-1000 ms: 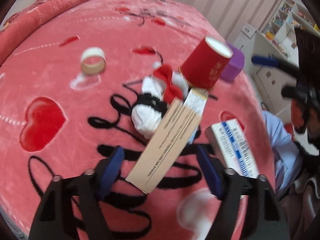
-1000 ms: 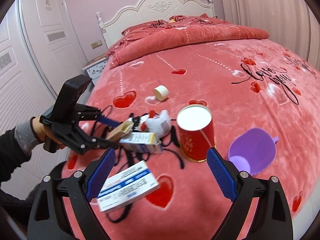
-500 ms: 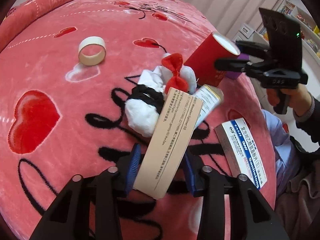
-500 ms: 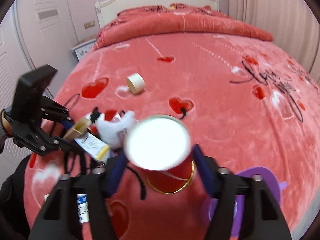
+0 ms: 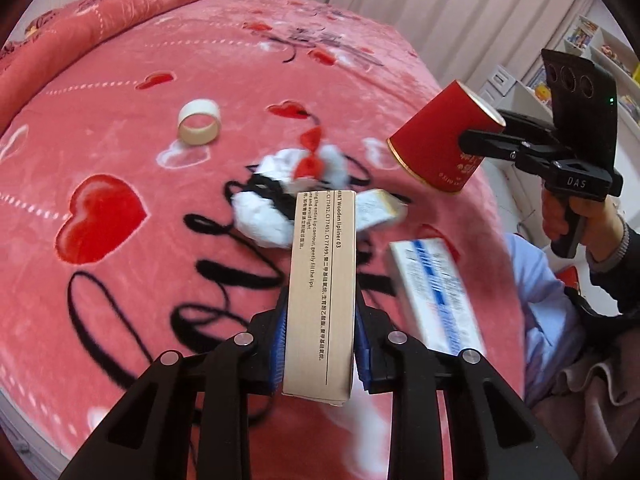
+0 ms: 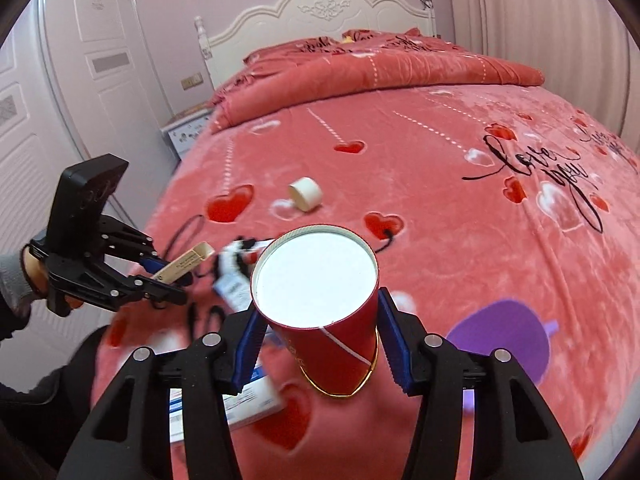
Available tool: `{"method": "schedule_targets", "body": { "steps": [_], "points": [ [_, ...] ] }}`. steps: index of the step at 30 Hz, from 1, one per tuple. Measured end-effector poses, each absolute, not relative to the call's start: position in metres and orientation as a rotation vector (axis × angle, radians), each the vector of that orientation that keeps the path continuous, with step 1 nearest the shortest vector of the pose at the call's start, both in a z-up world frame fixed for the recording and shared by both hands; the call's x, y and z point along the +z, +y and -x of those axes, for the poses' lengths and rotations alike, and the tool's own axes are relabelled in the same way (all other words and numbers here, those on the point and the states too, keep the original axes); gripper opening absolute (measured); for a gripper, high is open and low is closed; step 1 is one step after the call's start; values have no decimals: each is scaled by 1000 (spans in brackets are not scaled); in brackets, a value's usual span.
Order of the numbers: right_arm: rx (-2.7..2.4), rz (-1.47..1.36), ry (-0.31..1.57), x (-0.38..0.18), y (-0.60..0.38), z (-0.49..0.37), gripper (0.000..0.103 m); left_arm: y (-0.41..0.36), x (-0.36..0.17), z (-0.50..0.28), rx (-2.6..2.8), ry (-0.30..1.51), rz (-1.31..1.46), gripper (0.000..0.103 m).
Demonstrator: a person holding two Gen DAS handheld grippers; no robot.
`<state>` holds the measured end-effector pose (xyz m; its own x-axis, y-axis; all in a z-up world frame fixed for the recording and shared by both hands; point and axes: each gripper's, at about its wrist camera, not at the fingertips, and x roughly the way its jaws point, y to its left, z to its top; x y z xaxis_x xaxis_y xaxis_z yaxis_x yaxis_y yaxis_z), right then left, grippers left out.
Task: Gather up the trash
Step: 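Carry the box and cup to the orange bin and release both inside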
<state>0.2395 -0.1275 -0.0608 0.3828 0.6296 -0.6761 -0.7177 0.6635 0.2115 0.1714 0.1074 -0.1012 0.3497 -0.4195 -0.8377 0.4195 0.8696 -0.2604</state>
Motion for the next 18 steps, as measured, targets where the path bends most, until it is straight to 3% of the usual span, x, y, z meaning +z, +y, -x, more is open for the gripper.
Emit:
{"method": "schedule_targets", "body": {
  "steps": [18],
  "points": [
    [857, -60, 749, -18, -230, -100, 53, 5, -44, -87, -625, 1011, -97, 29]
  ]
}}
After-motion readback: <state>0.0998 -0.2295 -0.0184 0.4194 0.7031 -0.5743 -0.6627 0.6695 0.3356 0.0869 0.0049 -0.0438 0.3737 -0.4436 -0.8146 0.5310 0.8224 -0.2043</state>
